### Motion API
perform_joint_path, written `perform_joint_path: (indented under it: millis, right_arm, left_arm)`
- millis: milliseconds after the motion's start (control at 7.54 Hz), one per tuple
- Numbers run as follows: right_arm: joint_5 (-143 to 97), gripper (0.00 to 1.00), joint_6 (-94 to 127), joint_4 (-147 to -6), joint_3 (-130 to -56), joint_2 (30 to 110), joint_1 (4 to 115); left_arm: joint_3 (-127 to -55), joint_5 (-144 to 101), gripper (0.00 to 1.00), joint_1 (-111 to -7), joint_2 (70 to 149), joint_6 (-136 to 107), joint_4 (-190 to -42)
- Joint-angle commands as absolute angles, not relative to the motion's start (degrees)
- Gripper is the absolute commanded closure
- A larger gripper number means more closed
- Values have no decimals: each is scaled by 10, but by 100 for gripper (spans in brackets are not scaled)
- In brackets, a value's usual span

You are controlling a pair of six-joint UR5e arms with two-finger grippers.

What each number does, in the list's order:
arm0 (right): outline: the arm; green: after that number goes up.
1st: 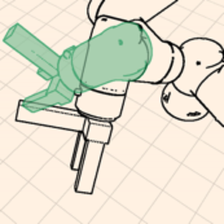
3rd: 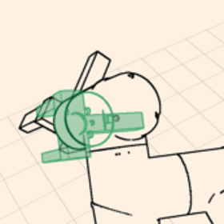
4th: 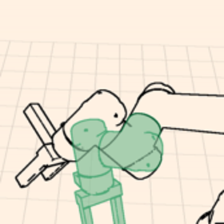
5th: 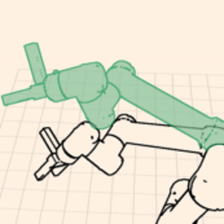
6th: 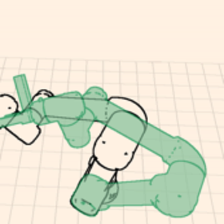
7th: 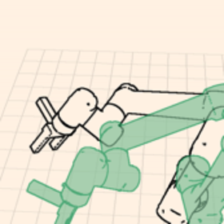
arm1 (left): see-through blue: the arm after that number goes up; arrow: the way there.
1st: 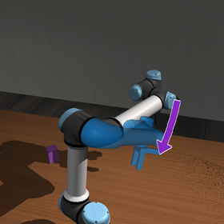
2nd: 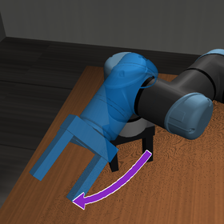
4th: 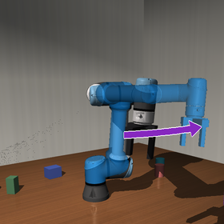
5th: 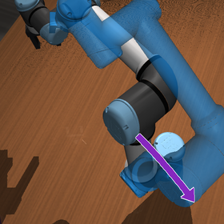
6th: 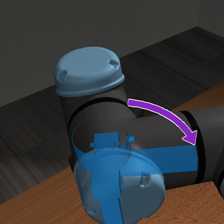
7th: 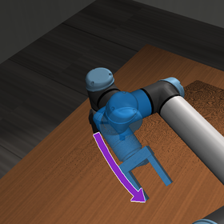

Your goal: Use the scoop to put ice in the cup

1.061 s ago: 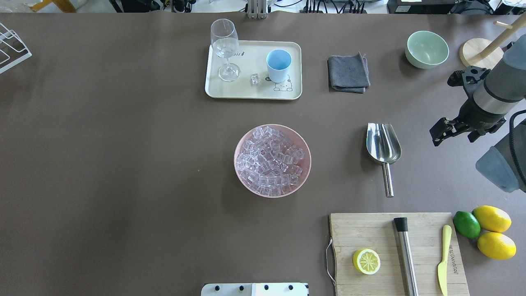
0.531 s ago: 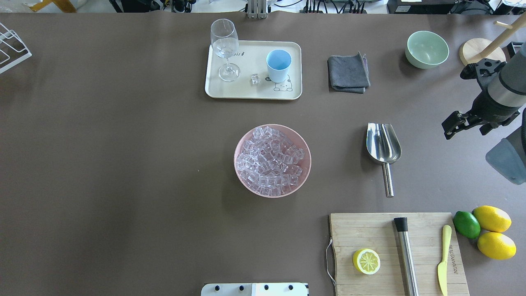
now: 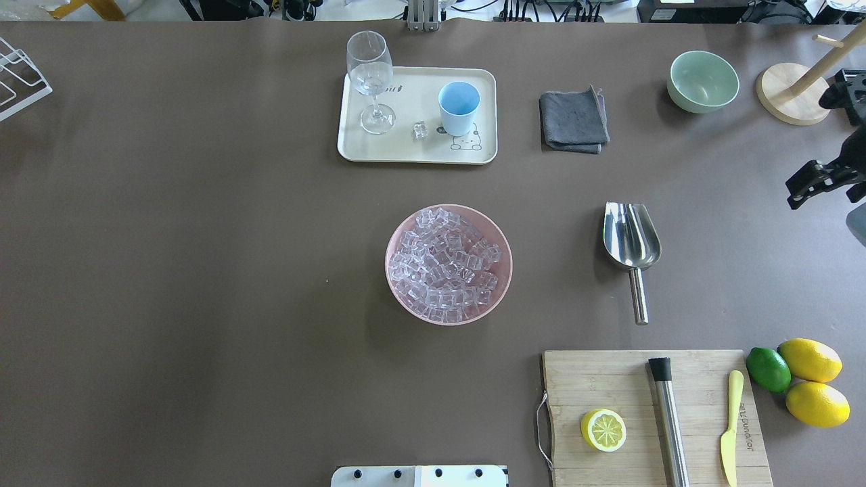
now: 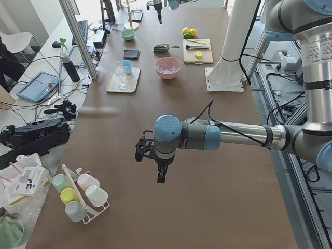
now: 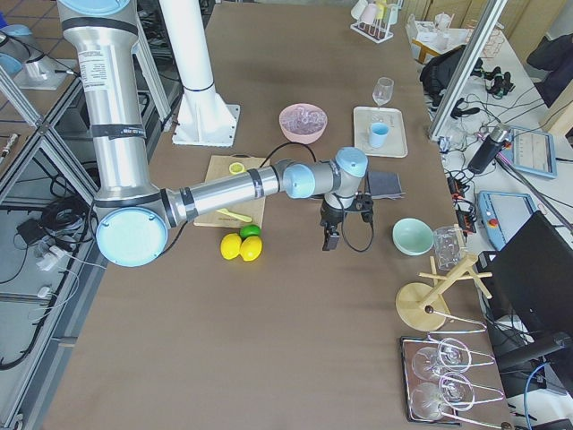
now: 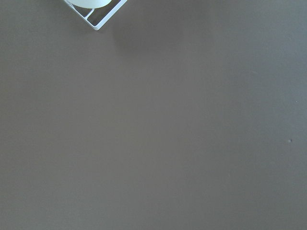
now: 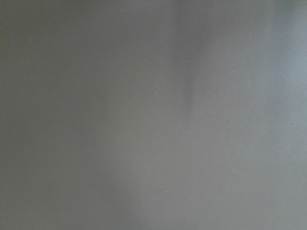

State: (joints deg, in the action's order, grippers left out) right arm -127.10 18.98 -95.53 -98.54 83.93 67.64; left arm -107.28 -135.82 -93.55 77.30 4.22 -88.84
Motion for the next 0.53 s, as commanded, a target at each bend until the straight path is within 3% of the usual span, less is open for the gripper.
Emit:
perform_joint_path:
  millis: [0, 398]
  right_arm:
    - [-1290, 0, 94, -955, -927, 863, 790]
    - [-1304, 0, 5, -954, -907, 904, 880]
  left_arm:
    - [-1063, -1357, 2, -941, 774, 42, -889]
    - [-1064, -1357, 2, -964, 770, 42, -889]
